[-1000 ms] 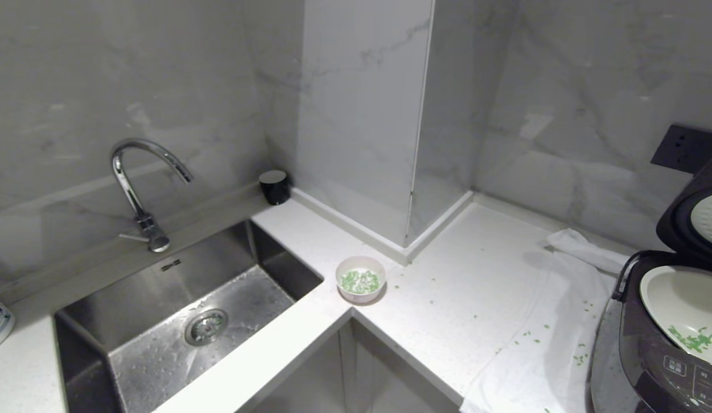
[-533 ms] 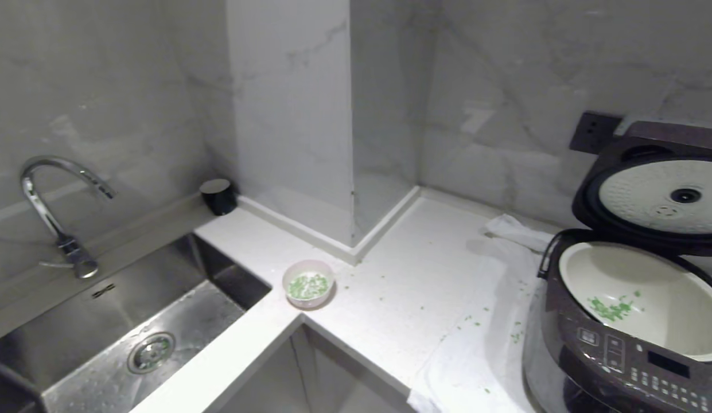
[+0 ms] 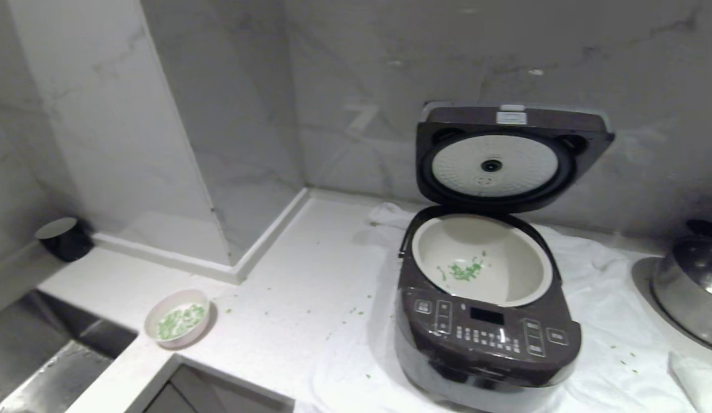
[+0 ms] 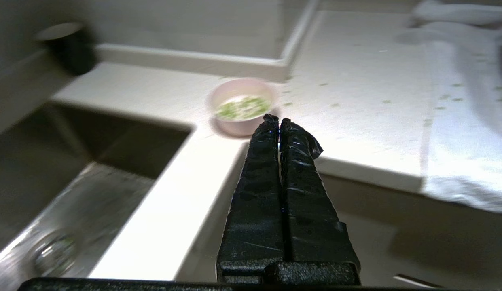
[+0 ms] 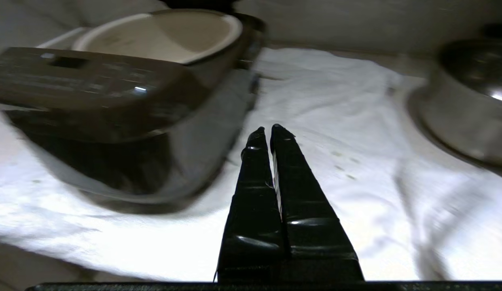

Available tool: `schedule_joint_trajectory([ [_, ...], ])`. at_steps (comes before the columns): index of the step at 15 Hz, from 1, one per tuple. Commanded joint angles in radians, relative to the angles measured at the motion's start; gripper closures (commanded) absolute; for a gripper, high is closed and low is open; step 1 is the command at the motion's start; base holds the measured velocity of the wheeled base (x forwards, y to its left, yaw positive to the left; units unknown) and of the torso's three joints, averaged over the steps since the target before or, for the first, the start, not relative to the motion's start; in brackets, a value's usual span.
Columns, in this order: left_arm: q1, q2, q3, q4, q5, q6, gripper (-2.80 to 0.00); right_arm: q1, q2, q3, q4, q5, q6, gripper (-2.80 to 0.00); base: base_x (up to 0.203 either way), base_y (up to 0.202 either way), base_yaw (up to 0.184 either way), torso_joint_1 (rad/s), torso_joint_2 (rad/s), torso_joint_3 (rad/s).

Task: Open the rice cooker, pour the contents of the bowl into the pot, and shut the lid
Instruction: Pour the water from the bowl into the rice cooker

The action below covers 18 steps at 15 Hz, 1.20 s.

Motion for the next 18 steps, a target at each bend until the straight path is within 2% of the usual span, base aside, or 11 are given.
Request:
schedule_joint_trajectory([
  [1, 0.000, 0.001, 0.000, 0.001, -0.001, 0.001, 0.00, 0.000, 0.000, 0.000, -0.001, -0.001, 0.000, 0.00, 0.000, 0.010, -0.176, 0.007, 0.00, -0.002],
  [8, 0.000, 0.001, 0.001, 0.001, 0.001, -0.010, 0.00, 0.000, 0.000, 0.001, -0.001, -0.001, 0.000, 0.00, 0.002, 0.008, -0.158, 0.005, 0.00, 0.003],
  [14, 0.000, 0.001, 0.000, 0.001, 0.004, -0.021, 0.00, 0.000, 0.000, 0.001, -0.001, -0.001, 0.000, 0.00, 0.011, 0.000, -0.001, -0.001, 0.00, 0.000],
  [18, 0.000, 0.001, 0.000, -0.001, 0.008, -0.068, 0.00, 0.000, 0.000, 0.001, -0.001, -0.001, 0.000, 0.00, 0.174, 0.000, 0.000, 0.008, 0.00, 0.003],
])
